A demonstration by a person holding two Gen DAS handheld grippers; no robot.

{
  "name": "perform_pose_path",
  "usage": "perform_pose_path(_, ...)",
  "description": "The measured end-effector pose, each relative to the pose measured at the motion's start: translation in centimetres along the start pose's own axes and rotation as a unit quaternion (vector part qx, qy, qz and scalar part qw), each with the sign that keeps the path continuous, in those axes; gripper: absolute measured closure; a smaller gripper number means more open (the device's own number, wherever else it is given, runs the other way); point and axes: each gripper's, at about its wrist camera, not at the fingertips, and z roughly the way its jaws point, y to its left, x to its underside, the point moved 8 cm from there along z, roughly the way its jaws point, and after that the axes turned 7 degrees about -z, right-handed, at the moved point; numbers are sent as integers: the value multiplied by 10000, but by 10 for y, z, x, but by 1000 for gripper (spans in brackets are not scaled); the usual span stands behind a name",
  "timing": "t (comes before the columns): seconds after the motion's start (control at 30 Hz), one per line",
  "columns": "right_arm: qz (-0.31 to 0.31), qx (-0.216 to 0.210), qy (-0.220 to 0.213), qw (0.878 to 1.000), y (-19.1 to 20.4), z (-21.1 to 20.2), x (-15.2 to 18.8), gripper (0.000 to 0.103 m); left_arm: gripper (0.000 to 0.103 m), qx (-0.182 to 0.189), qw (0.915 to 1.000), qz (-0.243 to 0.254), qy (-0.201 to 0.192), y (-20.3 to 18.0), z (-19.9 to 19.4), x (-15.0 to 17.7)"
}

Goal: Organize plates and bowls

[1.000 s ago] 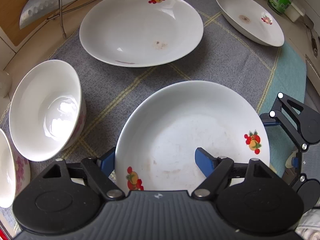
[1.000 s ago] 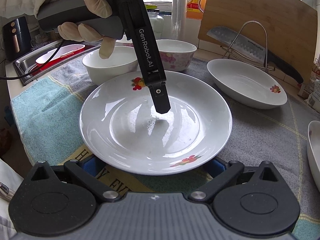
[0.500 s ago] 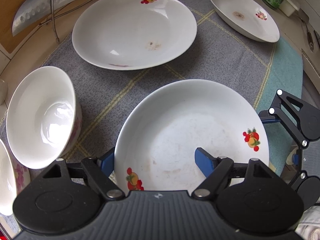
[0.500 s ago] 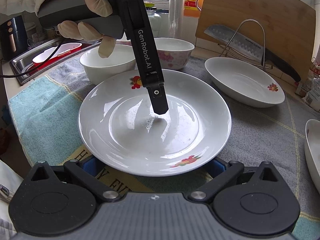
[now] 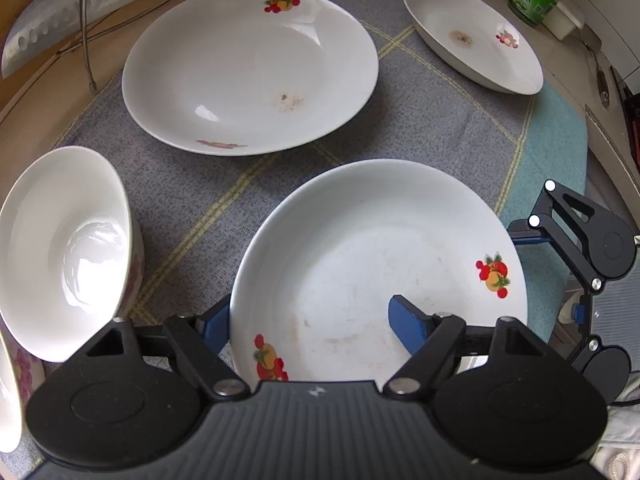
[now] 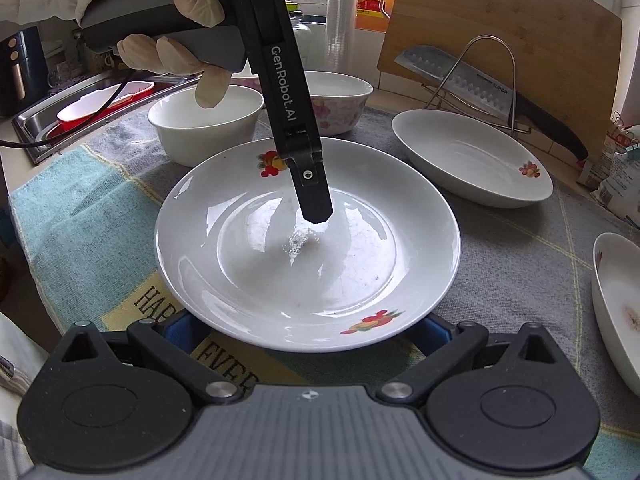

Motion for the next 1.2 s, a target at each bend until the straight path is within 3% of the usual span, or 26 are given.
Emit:
perform_pose_path(0.43, 14, 19, -13, 10000, 0, 1, 1, 0, 24, 183, 9997, -156, 38, 3, -3, 0)
perform_pose_path(1.2, -55, 9, 45, 10000, -10, -15, 2, 0, 24, 136, 9997, -106, -191, -12, -12, -5)
